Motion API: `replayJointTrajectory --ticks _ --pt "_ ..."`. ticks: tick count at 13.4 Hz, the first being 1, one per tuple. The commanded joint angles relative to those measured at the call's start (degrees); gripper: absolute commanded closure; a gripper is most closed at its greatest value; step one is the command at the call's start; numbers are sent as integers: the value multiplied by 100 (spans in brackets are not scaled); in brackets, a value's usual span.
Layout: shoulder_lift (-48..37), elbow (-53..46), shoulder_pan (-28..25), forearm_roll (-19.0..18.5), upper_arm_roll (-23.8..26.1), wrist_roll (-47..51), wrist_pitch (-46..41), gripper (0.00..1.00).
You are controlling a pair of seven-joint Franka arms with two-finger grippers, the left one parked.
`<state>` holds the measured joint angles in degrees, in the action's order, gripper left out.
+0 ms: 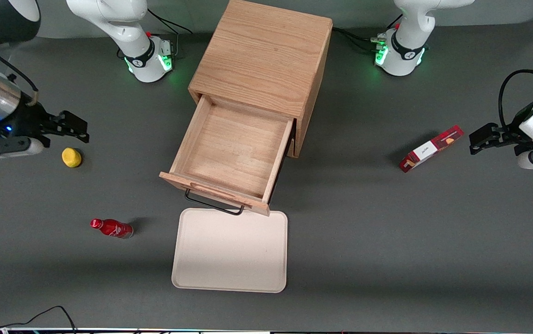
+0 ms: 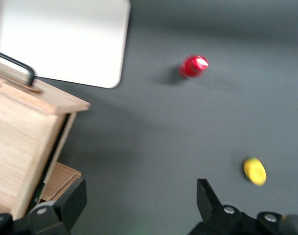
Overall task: Close top drawer
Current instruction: 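Move the right gripper toward the black handle of the open drawer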
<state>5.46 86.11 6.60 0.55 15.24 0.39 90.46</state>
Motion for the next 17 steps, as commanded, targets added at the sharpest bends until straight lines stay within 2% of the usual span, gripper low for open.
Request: replayJointTrajectory --ticks 1,3,5,7,10,13,17 --pt "1085 -1435 -219 164 92 -277 -125 0" --pt "1666 -2087 -290 130 433 -521 -116 0" --pt "2254 -2676 -352 138 619 -1178 -3 0" --pt "2712 -2863 -449 138 812 -2301 522 0" --pt "3179 -2890 -668 138 840 -2929 998 0" --pt "3714 -3265 -1054 129 813 -3107 1149 0" --pt "3989 -3338 -1134 147 840 -3168 1088 0"
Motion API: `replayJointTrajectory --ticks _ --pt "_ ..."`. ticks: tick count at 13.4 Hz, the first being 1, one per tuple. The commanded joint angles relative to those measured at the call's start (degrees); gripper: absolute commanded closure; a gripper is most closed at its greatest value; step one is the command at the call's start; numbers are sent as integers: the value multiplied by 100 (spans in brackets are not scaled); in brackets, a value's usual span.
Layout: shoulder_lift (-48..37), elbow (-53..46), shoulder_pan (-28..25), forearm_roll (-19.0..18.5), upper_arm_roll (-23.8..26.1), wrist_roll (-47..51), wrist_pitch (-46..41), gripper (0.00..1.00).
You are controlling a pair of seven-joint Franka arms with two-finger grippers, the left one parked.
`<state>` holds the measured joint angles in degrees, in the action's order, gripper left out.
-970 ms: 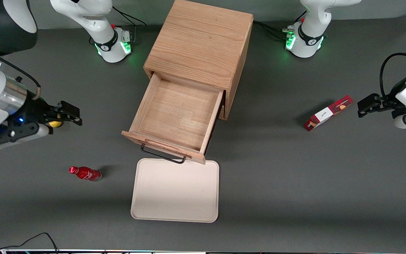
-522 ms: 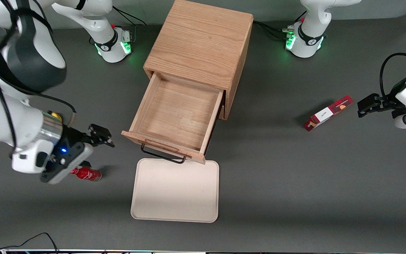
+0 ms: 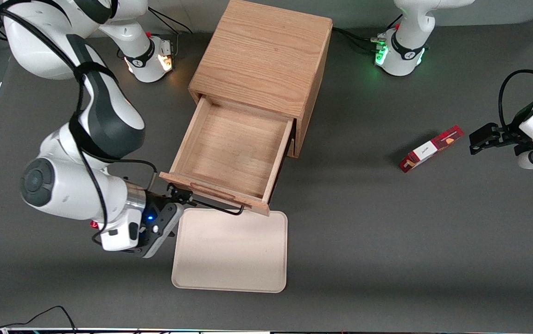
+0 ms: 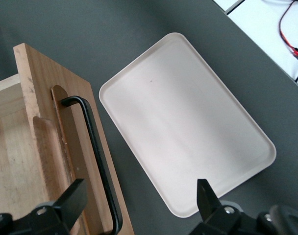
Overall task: Close top drawer
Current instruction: 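Lower the right gripper against the drawer front beside the handle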
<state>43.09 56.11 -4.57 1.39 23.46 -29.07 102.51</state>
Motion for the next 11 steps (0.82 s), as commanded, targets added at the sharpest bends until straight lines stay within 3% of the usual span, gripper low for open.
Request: replayJointTrajectory --ticks 1,11 --pt "270 -311 -18 63 18 -222 -118 0" --pt "411 -117 -79 81 71 -187 -100 0"
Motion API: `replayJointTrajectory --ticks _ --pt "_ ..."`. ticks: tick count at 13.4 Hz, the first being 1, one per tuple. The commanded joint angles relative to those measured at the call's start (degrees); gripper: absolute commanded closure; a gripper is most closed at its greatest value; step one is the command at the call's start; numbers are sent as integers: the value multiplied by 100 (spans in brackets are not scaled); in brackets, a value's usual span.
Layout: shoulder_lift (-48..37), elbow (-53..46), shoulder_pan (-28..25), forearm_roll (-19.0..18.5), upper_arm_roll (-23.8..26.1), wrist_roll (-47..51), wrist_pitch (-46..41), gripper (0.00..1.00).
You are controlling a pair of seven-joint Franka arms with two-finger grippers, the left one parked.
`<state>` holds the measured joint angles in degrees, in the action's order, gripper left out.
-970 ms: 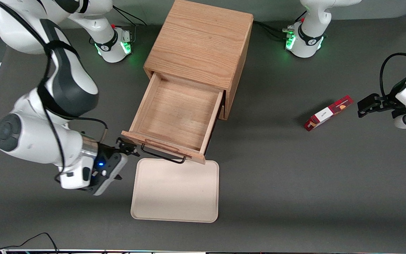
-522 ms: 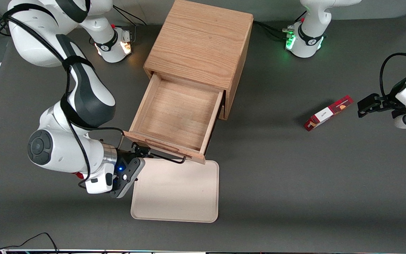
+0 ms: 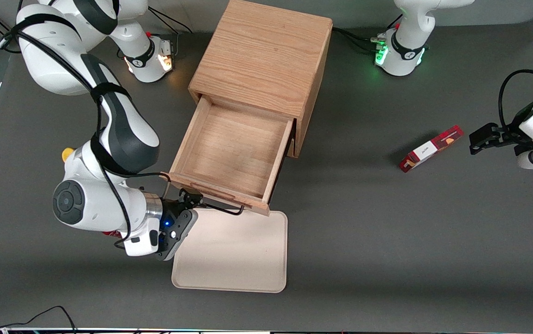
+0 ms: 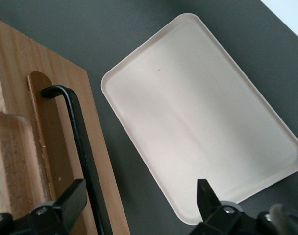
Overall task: Close top drawer
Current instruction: 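Lower the right gripper against the drawer front beside the handle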
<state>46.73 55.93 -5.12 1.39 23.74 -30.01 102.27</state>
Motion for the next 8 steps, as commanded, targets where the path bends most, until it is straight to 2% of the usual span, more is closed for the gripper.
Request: replayJointTrajectory --ticks 1,8 --pt "47 -74 -24 81 52 -93 -59 0" --pt "55 208 -68 89 52 12 21 0"
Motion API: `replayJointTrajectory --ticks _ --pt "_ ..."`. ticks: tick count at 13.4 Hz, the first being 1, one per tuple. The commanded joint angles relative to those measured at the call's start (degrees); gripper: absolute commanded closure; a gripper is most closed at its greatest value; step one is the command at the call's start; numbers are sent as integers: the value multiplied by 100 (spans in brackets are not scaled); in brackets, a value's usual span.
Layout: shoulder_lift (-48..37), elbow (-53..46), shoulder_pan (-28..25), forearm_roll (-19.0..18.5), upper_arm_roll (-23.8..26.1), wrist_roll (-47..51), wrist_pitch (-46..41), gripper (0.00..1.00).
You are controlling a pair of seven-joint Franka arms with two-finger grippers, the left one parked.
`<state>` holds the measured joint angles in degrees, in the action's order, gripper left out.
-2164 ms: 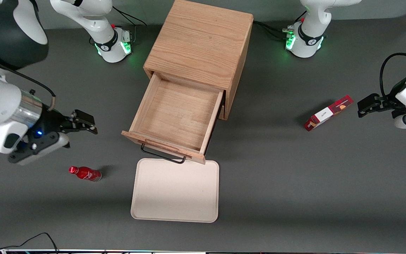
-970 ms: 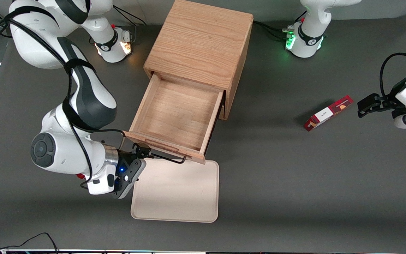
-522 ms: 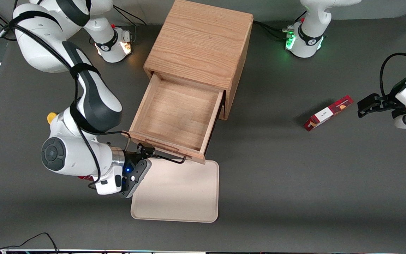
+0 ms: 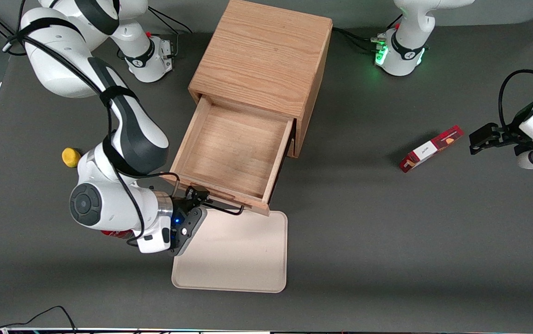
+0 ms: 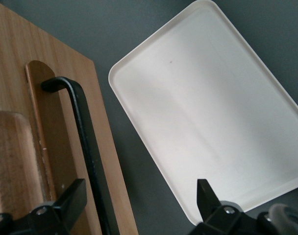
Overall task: Close top drawer
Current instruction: 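Lower the right gripper against the drawer front beside the handle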
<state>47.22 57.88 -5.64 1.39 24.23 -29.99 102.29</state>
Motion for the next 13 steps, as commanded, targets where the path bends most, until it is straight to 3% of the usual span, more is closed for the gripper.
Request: replayJointTrajectory --ticks 1,13 --pt "-2 47 -17 81 3 2 28 0" --pt "-854 1479 54 10 -23 -7 528 0"
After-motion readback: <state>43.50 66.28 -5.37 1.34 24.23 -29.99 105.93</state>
